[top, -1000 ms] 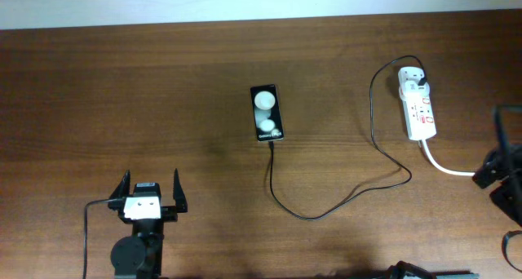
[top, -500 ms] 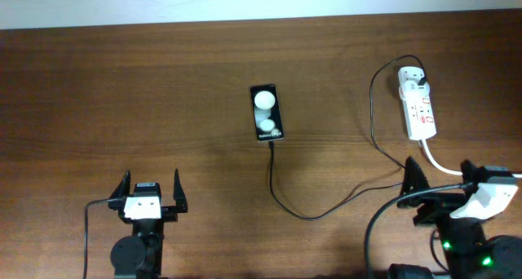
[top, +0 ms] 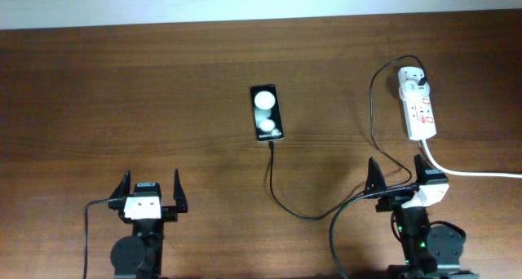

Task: Plug charger to phone and switch on socket

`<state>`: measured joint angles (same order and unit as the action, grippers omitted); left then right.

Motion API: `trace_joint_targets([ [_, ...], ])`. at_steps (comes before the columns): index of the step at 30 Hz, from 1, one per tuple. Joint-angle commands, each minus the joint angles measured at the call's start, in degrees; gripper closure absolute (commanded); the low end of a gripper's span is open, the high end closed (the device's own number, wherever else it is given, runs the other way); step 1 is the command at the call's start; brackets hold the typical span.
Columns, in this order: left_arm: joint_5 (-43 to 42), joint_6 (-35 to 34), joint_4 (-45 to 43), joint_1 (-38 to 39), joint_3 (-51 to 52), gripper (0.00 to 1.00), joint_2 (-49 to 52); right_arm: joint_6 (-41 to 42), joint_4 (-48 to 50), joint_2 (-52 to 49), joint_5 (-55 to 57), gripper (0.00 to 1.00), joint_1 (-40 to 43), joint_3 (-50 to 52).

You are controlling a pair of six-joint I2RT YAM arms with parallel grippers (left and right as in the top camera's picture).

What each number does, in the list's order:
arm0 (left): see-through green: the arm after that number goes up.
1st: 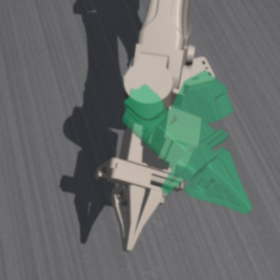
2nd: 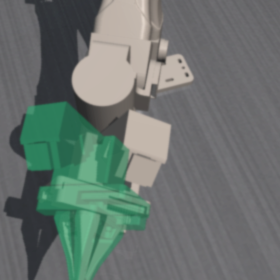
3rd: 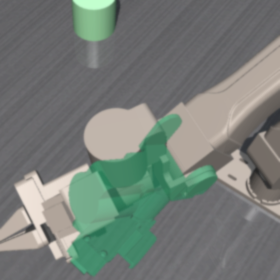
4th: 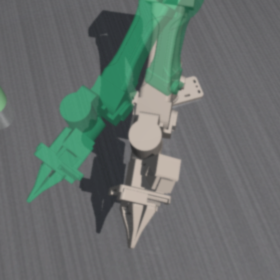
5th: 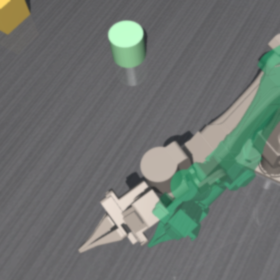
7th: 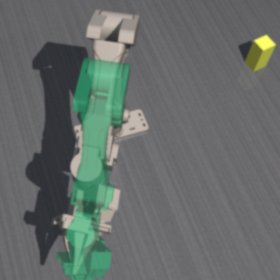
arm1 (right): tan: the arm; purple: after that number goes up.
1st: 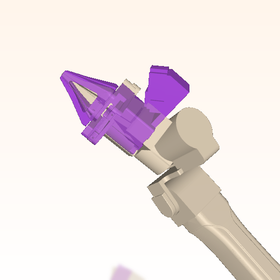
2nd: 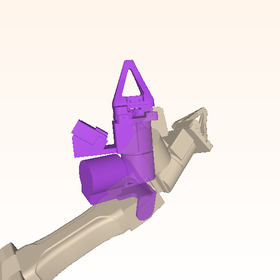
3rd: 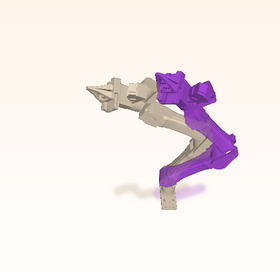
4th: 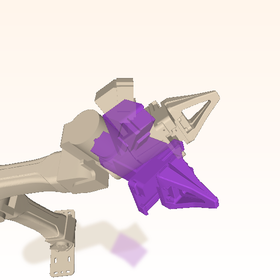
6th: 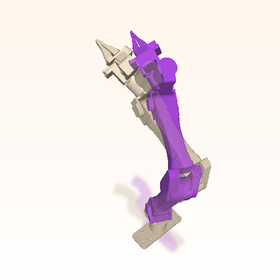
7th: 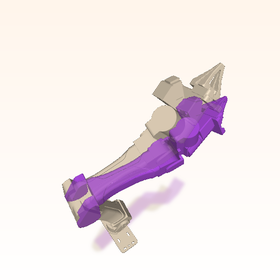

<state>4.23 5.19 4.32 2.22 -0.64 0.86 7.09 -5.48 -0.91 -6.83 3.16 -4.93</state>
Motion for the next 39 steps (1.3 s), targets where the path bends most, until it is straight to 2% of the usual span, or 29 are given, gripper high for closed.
trace_joint_targets([
  [1, -0.39, 0.94, 0.28, -0.24, 0.11, 0.01, -0.09, -0.26, 0.17, 0.72, 3.91, 0.01, -1.07, 2.51],
  [7, -0.39, 0.94, 0.26, -0.24, 0.11, 0.01, -0.09, -1.36, 0.61, 0.72, 4.11, 0.01, -1.07, 4.39],
  [11, -0.39, 0.94, 0.28, -0.26, 0.11, 0.01, -0.09, -6.49, 0.63, 0.72, 4.24, 0.01, -1.6, 4.39],
  [39, -0.39, 0.94, 0.26, -0.24, 0.11, 0.01, -0.09, -6.47, 1.2, 0.72, 4.52, 0.01, -1.6, 4.61],
])
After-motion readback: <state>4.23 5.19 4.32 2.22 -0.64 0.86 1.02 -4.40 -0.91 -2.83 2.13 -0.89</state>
